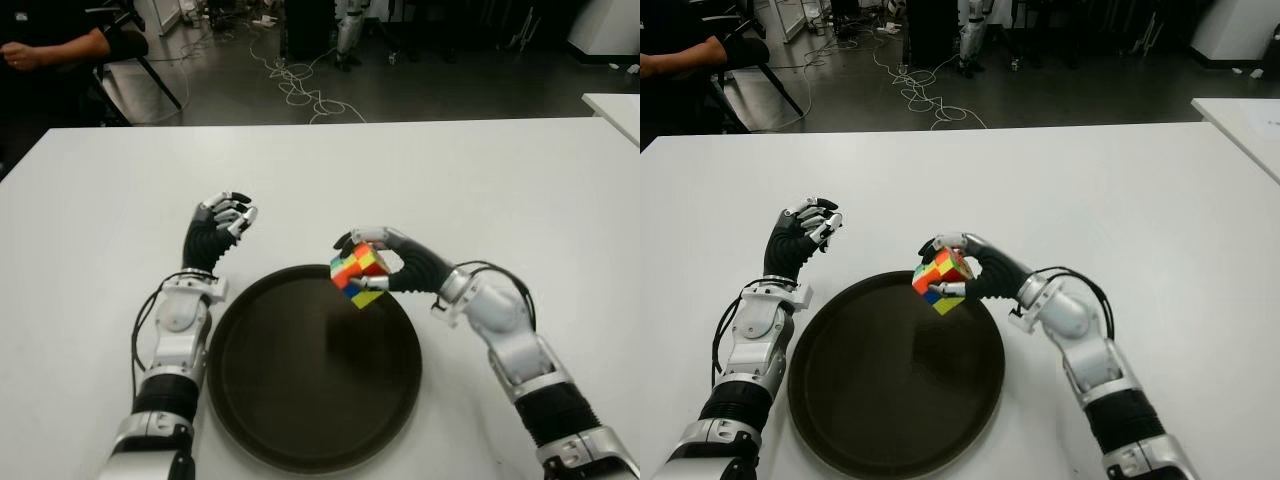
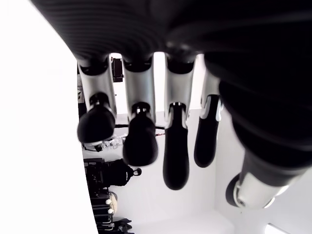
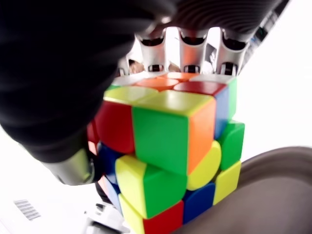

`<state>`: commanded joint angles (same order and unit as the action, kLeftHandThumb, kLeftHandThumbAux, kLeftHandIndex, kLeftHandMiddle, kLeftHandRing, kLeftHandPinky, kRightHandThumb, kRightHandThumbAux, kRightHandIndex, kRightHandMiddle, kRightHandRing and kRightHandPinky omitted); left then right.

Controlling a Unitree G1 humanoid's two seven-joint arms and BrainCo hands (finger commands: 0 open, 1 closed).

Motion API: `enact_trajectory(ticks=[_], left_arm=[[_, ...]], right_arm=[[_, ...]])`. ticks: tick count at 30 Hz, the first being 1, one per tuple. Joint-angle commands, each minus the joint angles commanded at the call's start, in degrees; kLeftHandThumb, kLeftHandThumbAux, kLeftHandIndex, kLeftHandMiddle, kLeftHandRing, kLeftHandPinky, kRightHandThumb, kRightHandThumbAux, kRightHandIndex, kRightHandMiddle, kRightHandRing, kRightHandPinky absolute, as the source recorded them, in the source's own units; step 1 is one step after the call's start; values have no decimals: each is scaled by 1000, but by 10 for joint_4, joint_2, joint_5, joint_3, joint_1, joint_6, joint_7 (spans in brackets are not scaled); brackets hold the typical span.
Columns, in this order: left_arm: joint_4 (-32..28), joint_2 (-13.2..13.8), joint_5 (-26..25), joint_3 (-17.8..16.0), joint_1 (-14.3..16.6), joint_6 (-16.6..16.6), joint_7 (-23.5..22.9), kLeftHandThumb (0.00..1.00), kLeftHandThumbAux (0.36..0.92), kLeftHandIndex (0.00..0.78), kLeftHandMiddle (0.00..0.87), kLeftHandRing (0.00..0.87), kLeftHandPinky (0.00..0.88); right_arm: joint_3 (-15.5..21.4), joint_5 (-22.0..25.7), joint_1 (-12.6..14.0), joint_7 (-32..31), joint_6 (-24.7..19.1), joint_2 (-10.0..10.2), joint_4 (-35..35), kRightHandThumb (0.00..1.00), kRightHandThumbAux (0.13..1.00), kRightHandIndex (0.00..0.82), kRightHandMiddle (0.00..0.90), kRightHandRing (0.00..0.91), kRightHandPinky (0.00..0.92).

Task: Pick up the Rubik's Cube and put it in the plate

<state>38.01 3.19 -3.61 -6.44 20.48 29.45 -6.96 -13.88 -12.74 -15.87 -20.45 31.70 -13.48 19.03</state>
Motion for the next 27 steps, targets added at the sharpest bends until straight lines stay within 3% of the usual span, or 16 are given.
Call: enact_trajectory(ticks=[11,27], left_arm=[[1,-2,-1,-1,0,10,1,847,657,426,578,740,776],[-9,-5,-7,1,-4,0,-4,847,658,424,577,739,776]], right_arm=[[-19,-9,-17,6,86,-1,54,833,689,397,499,536,535],[-34,-10,-25,-8,113,-6,71,833,687,401,504,545,534]])
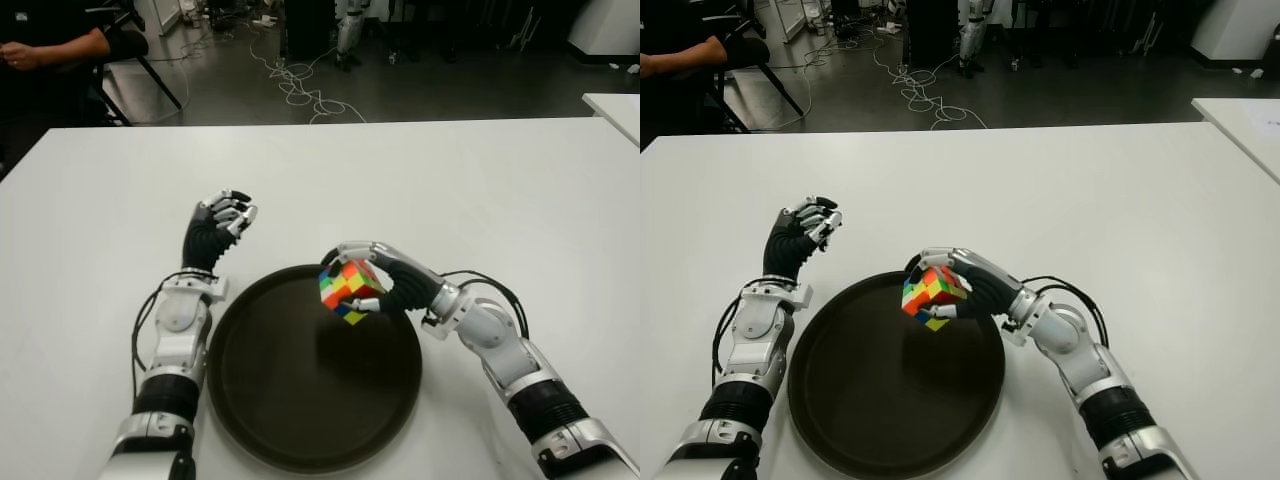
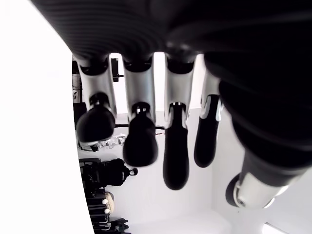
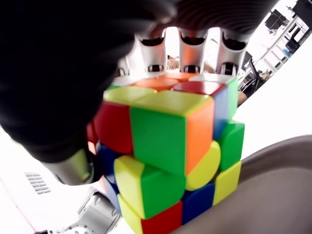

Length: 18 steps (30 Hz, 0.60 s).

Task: Pick up the Rubik's Cube and put it in the plate

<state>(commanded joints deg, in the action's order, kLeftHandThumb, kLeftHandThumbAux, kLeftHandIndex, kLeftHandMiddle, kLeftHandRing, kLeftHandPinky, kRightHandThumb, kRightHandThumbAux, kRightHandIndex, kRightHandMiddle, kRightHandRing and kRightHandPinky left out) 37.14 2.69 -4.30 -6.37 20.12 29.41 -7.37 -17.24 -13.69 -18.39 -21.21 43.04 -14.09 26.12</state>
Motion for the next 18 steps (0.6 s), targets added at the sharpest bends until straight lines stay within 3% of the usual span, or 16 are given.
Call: enact_trajectory(ticks=[10,18], left_arm=[[-1,-1,3,0,0,3,2,847,658,426,578,742,777],[-2,1,6,2,-1,-2,4,847,658,426,577,739,771]], right_arm=[[-6,5,4,-8,1,1,-6,835,687,400,506,540,533],[-10,24,8,-18,26,6,-4,835,687,402,505,540,532]])
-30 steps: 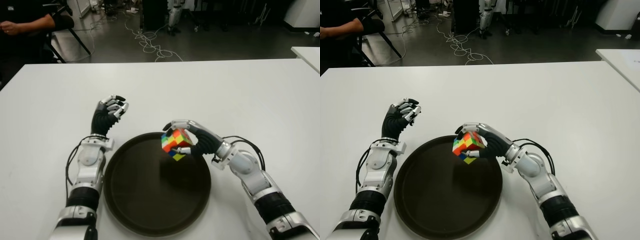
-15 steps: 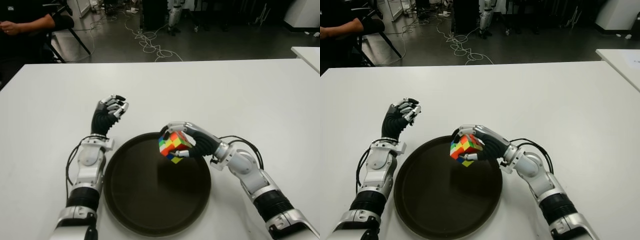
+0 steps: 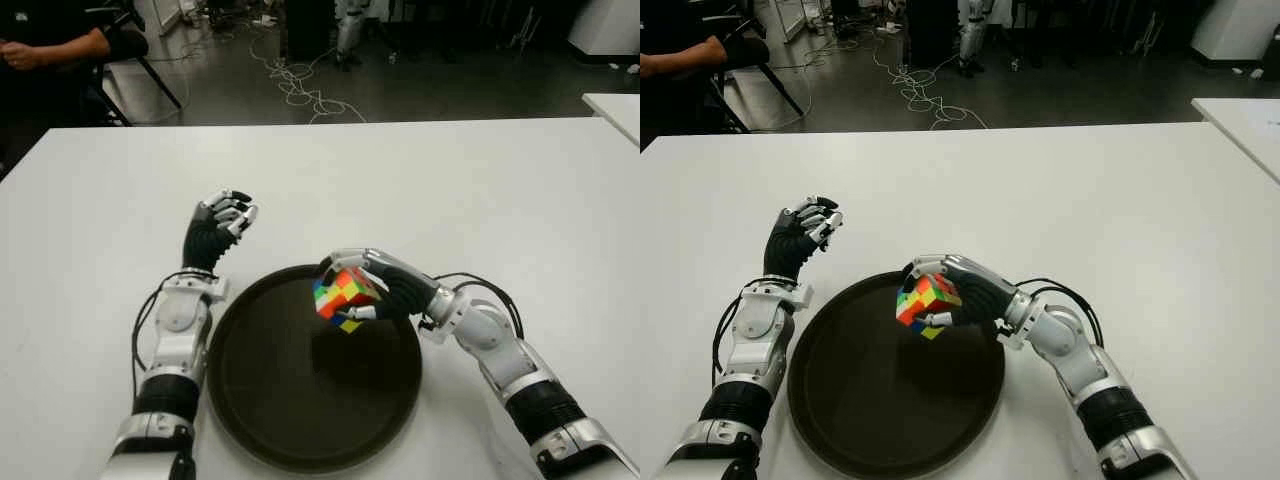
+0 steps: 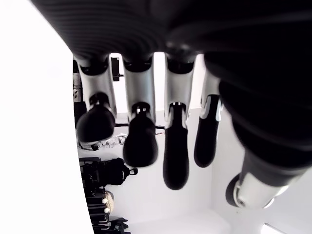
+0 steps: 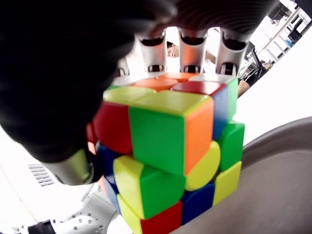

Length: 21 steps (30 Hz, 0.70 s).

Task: Pick up the Rubik's Cube and put it in the plate

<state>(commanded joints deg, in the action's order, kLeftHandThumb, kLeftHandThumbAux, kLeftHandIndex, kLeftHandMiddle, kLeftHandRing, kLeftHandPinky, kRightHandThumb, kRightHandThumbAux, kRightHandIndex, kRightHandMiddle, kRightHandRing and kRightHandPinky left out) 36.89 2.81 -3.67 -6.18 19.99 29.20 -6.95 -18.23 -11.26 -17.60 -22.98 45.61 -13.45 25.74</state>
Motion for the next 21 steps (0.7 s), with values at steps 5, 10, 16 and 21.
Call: enact_trajectory(ticks=[5,10,16,21], left_arm=[[-1,1,4,1,0,-2,5,847,658,426,578,739,769],[-1,1,4,2,-1,0,7,847,658,425,578,736,766],[-4,2,6,3,-2,2,7,847,658,425,581,734,763],[-6,3,5,4,-4,-1,5,846,659,424,581,734,762]], right_arm=[[-3,16,-1,-14,11,1,3,835,687,402,501,538,529],[-6,31,-2,-32,13,-1,4,834,687,402,500,532,523],[-10,44,-5,-55,15,-4,1,834,689,402,484,468,476],[-15,50,-6,-77,5,-11,-8,774,710,403,374,303,330]])
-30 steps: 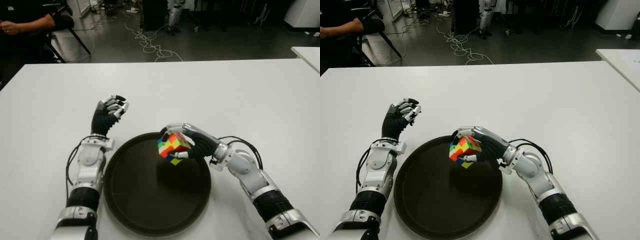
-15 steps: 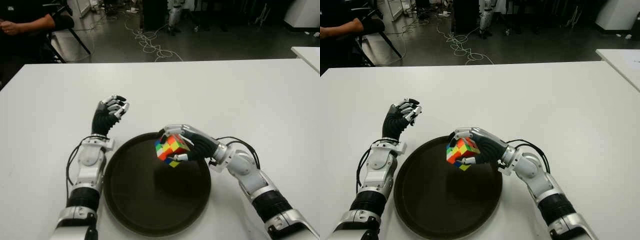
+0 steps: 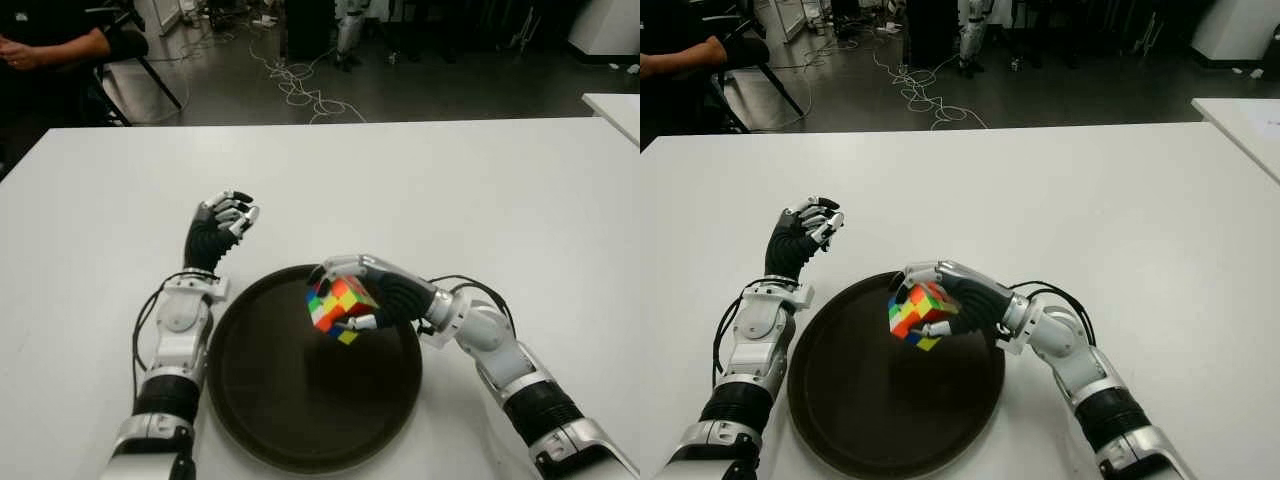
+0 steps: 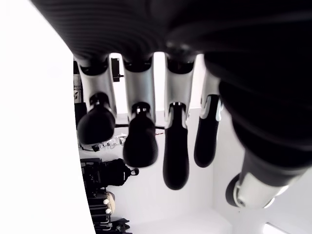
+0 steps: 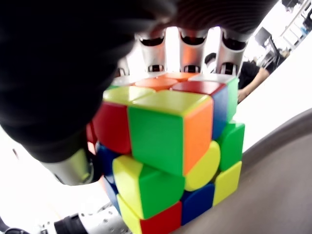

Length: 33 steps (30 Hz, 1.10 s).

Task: Pick up the Rubik's Cube and put it in the plate

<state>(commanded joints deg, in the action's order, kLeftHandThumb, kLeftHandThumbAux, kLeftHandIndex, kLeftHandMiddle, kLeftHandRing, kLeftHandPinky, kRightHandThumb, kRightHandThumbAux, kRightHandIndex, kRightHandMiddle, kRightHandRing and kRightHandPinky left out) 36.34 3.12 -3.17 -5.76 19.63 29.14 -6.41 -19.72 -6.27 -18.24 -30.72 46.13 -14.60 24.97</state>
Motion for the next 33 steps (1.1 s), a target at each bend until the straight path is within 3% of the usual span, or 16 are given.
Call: enact_trajectory(ticks=[3,4,6,7,10,22,33], left_arm=[[-1,0,-1,0,0,-1,-1,846,659,423,582,734,762],[-1,0,-2,0,0,-2,-1,846,659,423,582,734,762],[-2,-1,-3,0,-1,-2,-3,846,659,423,583,735,763],[-2,-1,-4,0,-1,-2,-4,846,659,423,583,736,764],[-5,-2,-7,0,-2,-4,-6,846,659,423,583,737,767],[-12,-2,0,2,-5,-7,2,846,660,421,585,738,763],[-11,-1,4,2,-4,-8,4,845,660,420,583,735,761]], right_arm=[[-4,6,-1,-17,-10,-5,-6,702,732,398,249,223,231],[-4,9,-1,-23,-12,-6,-8,591,745,333,223,201,204],[-7,16,-2,-37,-19,-8,-12,256,778,167,146,132,122],[-8,20,-2,-45,-23,-10,-14,163,775,118,116,102,90],[-12,31,-2,-66,-36,-11,-21,53,738,45,56,44,36],[-6,7,0,-64,-47,-16,-35,0,568,0,0,0,0],[-3,-12,2,-47,-48,-16,-39,0,516,0,0,0,0]])
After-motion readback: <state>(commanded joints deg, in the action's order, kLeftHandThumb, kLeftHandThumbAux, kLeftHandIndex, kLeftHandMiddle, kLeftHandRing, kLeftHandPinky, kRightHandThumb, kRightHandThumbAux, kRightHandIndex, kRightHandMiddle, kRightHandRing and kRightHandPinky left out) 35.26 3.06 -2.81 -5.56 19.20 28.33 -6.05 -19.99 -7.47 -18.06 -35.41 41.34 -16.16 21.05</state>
